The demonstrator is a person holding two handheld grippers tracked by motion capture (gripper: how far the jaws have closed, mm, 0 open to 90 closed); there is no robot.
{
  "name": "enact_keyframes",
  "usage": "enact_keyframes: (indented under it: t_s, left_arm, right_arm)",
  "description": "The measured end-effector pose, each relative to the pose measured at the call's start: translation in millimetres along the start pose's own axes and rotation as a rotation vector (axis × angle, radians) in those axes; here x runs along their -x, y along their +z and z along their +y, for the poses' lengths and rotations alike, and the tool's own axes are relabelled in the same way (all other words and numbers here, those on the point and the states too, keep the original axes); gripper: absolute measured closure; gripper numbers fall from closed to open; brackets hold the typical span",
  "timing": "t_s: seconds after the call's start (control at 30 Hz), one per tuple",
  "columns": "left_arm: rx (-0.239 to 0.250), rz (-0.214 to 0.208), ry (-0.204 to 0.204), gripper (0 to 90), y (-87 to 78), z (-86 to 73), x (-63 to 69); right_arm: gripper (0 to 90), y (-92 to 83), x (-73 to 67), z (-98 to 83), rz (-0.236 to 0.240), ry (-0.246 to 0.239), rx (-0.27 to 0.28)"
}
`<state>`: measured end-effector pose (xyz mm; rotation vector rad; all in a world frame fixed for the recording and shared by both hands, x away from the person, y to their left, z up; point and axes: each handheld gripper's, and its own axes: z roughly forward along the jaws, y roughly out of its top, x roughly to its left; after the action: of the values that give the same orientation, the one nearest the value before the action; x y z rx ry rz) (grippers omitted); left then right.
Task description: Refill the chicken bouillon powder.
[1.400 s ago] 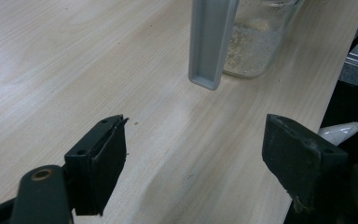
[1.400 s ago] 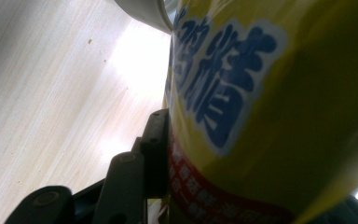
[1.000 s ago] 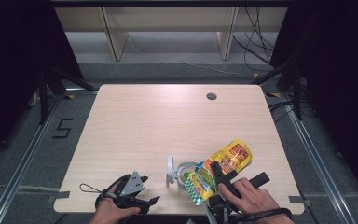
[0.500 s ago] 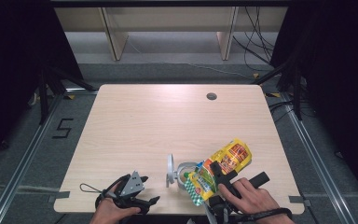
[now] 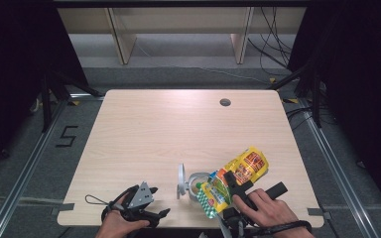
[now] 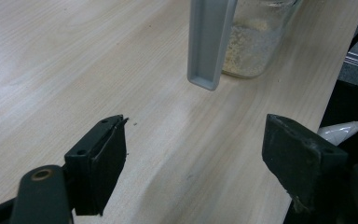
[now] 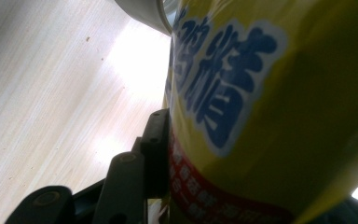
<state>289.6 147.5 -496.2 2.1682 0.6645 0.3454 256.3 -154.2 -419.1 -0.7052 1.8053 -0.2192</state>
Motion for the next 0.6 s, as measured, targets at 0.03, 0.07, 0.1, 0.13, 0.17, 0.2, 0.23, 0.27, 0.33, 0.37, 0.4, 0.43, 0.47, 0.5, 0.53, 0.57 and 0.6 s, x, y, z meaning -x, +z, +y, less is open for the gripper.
enact_keyframes:
  t_s: [0.03,0.07,0.1,0.13,0.17,0.2,0.23,0.27,0.33,0.37,0.4,0.43,0.47,0.5,0.53,0.57,0.6]
  left_arm:
    - [0.000,0.001,0.002,21.5,-0.2,0.1,-0.2]
    - [0.008,-0.003,-0.004,21.5,0.0,0.1,0.4]
    - [0.007,-0.002,-0.002,21.5,-0.1,0.2,0.4]
    - [0.007,-0.002,-0.002,21.5,-0.1,0.2,0.4]
    - [-0.001,0.001,0.002,21.5,-0.1,0.1,-0.1]
    - [0.001,0.000,0.001,21.5,0.0,0.1,0.1]
    - [0.001,0.000,0.002,21.5,0.0,0.1,0.2]
    - [0.001,0.000,0.002,21.5,-0.1,0.2,0.2]
    - [0.000,0.001,0.002,21.5,-0.1,0.1,-0.1]
    - [0.001,0.001,0.002,21.5,-0.1,0.1,0.0]
    - [0.001,0.001,0.002,21.5,-0.1,0.1,0.0]
    - [0.004,0.000,-0.001,21.5,0.0,0.2,0.3]
    - [0.004,0.000,-0.001,21.5,0.0,0.2,0.4]
    - [0.002,0.000,0.001,21.5,0.0,0.2,0.3]
    - [0.001,0.001,0.002,21.5,0.1,0.1,0.2]
    - [0.001,0.000,0.003,21.5,0.0,0.2,0.3]
    - [0.001,0.000,0.002,21.5,-0.1,0.3,0.4]
  right_arm:
    - [62.2,-0.9,-2.0,0.9,0.007,0.034,-0.012]
    - [62.1,-0.8,-1.9,0.8,0.006,0.032,-0.013]
    - [62.2,-0.9,-1.9,0.8,0.006,0.029,-0.012]
    - [62.2,-0.9,-1.9,0.8,0.006,0.029,-0.012]
    - [62.2,-1.2,-2.2,0.5,0.008,0.025,-0.012]
    - [62.2,-1.1,-2.1,0.3,0.008,0.027,-0.013]
    - [62.2,-1.0,-2.0,0.1,0.010,0.029,-0.015]
    - [62.2,-1.0,-2.3,-0.3,0.010,0.032,-0.015]
    - [62.2,-1.0,-3.0,-0.6,0.010,0.031,-0.014]
    - [62.2,-1.0,-2.9,-0.7,0.011,0.032,-0.013]
    - [62.2,-1.0,-2.9,-0.7,0.011,0.032,-0.013]
    - [62.3,-1.1,-3.0,-0.6,0.011,0.032,-0.013]
    - [62.3,-1.4,-3.3,-0.4,0.008,0.033,-0.014]
    - [62.3,-1.3,-3.0,0.0,0.008,0.031,-0.012]
    - [62.3,-1.1,-2.9,0.3,0.008,0.027,-0.012]
    - [62.3,-0.9,-2.7,0.6,0.008,0.024,-0.011]
    - [62.3,-0.8,-2.6,0.8,0.008,0.023,-0.010]
